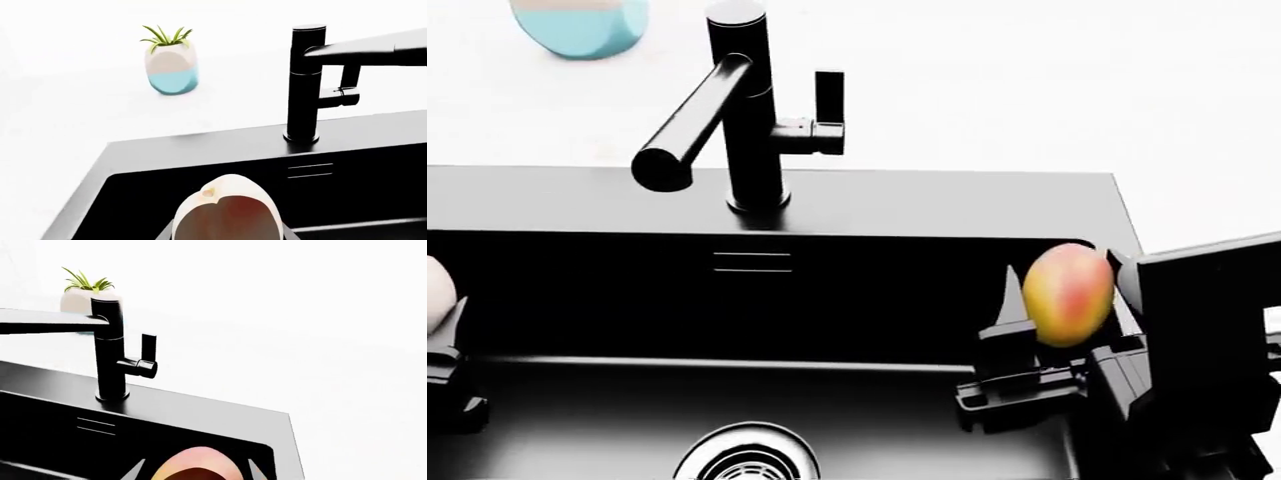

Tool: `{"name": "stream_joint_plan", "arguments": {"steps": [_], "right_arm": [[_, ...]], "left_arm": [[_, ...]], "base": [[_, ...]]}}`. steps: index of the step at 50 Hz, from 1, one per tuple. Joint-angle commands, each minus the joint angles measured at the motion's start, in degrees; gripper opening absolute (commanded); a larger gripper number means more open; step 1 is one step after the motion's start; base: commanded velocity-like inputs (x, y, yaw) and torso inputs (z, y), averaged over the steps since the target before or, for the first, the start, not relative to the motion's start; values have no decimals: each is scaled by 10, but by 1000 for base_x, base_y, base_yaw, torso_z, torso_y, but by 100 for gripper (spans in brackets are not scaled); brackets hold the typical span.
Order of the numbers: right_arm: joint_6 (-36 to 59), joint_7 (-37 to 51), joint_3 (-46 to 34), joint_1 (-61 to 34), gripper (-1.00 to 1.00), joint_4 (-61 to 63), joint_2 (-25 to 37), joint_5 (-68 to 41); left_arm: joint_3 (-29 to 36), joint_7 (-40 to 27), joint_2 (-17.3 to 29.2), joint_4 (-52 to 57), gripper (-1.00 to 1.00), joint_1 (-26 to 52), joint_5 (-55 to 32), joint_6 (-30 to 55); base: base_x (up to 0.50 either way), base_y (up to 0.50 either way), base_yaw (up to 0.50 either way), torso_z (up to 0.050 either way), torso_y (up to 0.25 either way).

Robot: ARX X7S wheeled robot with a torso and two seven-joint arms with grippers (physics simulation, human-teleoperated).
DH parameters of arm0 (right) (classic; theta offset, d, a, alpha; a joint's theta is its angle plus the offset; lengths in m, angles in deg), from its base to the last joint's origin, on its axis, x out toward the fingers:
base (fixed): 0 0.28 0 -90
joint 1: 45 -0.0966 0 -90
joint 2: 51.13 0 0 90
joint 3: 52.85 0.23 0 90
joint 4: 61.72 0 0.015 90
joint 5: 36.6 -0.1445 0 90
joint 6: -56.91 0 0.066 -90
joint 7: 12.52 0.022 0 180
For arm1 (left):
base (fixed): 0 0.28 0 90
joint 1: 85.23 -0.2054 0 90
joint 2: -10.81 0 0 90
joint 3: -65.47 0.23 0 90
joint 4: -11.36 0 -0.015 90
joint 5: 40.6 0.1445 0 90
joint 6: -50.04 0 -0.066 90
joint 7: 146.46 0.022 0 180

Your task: There is a mixed pile of frozen fruits and vegetables on the counter. Locate all the frozen vegetables and place the items in a bowl on the counter. Take all the frozen fruits and defrost them in a running sink.

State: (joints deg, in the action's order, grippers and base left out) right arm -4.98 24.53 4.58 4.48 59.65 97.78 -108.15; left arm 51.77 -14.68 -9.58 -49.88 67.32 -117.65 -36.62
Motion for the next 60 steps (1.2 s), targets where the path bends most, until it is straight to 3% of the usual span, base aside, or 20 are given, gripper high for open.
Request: {"name": "stream_joint_plan", "arguments": {"steps": [1, 8, 19, 33, 38, 40, 44, 48, 60], "right_arm": [[4, -7, 0, -2, -100, -3, -4, 8], [74, -36, -33, -57, -100, -25, -42, -31], [183, -99, -117, -150, -100, -148, -174, -55], [150, -223, -194, -164, -100, -368, -313, 41], [128, -247, -207, -142, -100, -415, -333, 60], [117, -257, -213, -133, -100, -435, -342, 69], [103, -267, -218, -120, -100, -453, -352, 77], [98, -279, -223, -114, -100, -473, -361, 80], [98, -277, -224, -109, -100, -472, -361, 80]], "left_arm": [[1, -3, -25, -8, -100, 27, -18, 28], [4, 3, -46, -10, -100, 31, -19, 40], [3, 5, -68, -17, -100, 49, -26, 66], [3, 14, -68, -17, -100, 49, -25, 69], [2, 10, -74, -18, -100, 49, -25, 68], [0, 23, -40, 1, -100, 43, -26, 59], [1, 23, -38, 1, -100, 37, -23, 54], [2, 13, -70, -18, -100, 42, -23, 63], [4, 15, -70, -17, -100, 33, -20, 58]], "base": [[0, 199, 0, 0, 0], [0, 11, 0, 0, 0], [0, 0, 0, 0, 0], [0, 0, 0, 0, 1], [0, 0, 0, 0, 0], [0, 0, 0, 0, 0], [0, 0, 0, 0, 0], [0, 0, 0, 0, 0], [0, 0, 0, 1, 0]]}}
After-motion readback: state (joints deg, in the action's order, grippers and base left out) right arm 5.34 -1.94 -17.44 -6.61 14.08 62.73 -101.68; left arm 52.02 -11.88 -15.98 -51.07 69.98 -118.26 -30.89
